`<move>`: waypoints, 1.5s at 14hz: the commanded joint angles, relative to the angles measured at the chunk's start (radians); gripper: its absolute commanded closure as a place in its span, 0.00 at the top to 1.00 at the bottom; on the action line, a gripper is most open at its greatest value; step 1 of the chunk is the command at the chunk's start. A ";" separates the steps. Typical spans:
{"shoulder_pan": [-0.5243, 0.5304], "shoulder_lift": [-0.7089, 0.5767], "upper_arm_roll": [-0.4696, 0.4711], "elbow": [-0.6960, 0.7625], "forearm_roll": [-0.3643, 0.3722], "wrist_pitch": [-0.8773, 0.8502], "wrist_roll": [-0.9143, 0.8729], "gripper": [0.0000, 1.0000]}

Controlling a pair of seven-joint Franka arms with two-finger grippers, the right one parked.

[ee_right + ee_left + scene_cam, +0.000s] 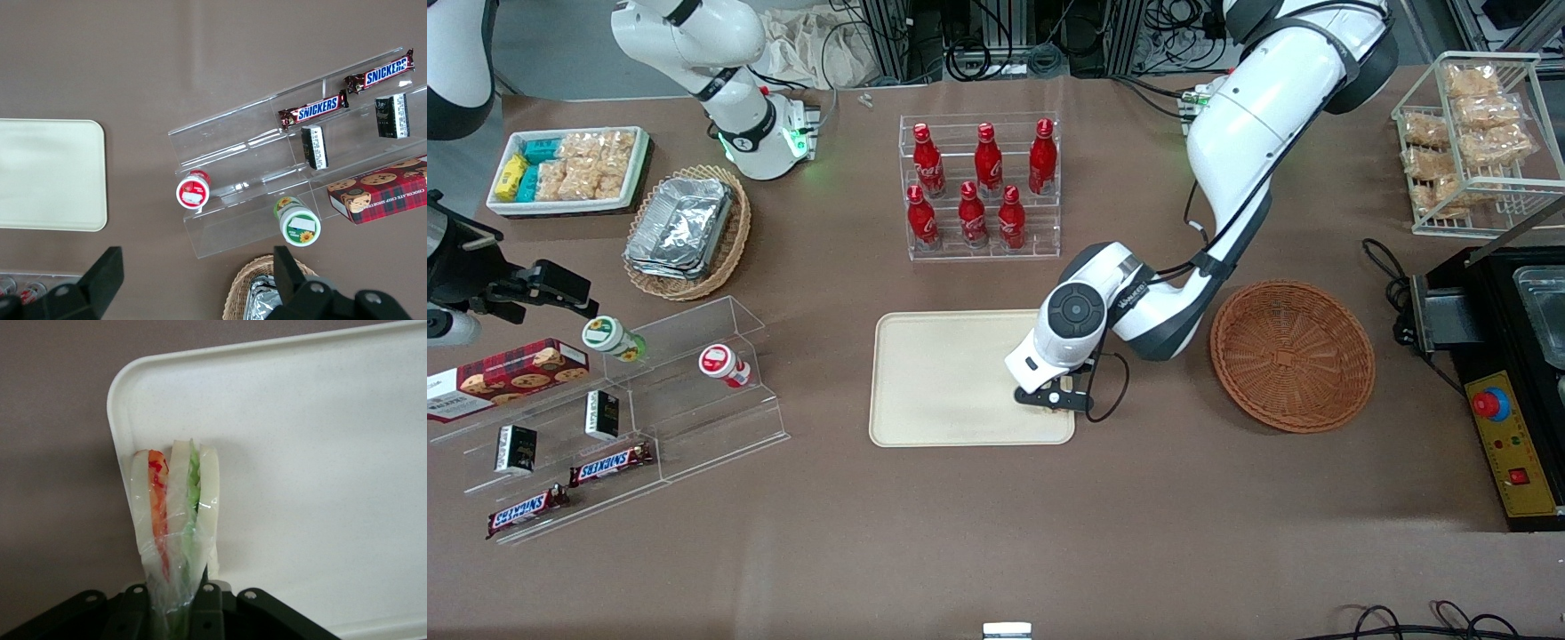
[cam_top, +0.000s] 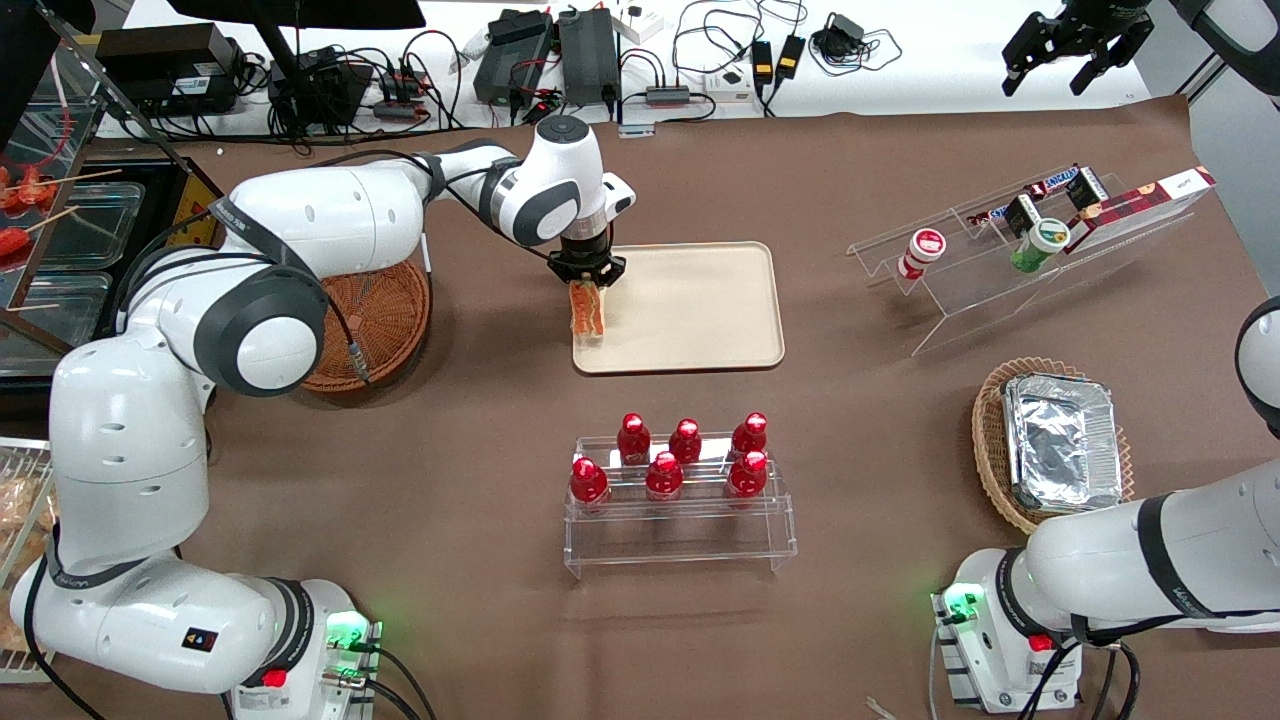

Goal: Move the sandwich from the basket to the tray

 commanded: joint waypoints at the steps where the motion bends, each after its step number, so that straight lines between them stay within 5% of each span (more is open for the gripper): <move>1: -0.007 0.021 -0.001 0.009 0.025 0.038 -0.026 0.00; 3: -0.007 0.030 -0.001 0.007 0.025 0.048 -0.027 0.41; 4: -0.007 0.030 -0.001 0.006 0.025 0.048 -0.039 0.44; 6: -0.007 0.030 0.001 0.004 0.026 0.050 -0.043 1.00; 10: -0.002 -0.014 0.001 0.009 0.025 0.012 -0.055 1.00; 16: 0.120 -0.235 -0.011 0.070 -0.027 -0.286 -0.081 1.00; 21: 0.241 -0.364 -0.011 0.070 -0.101 -0.471 0.144 1.00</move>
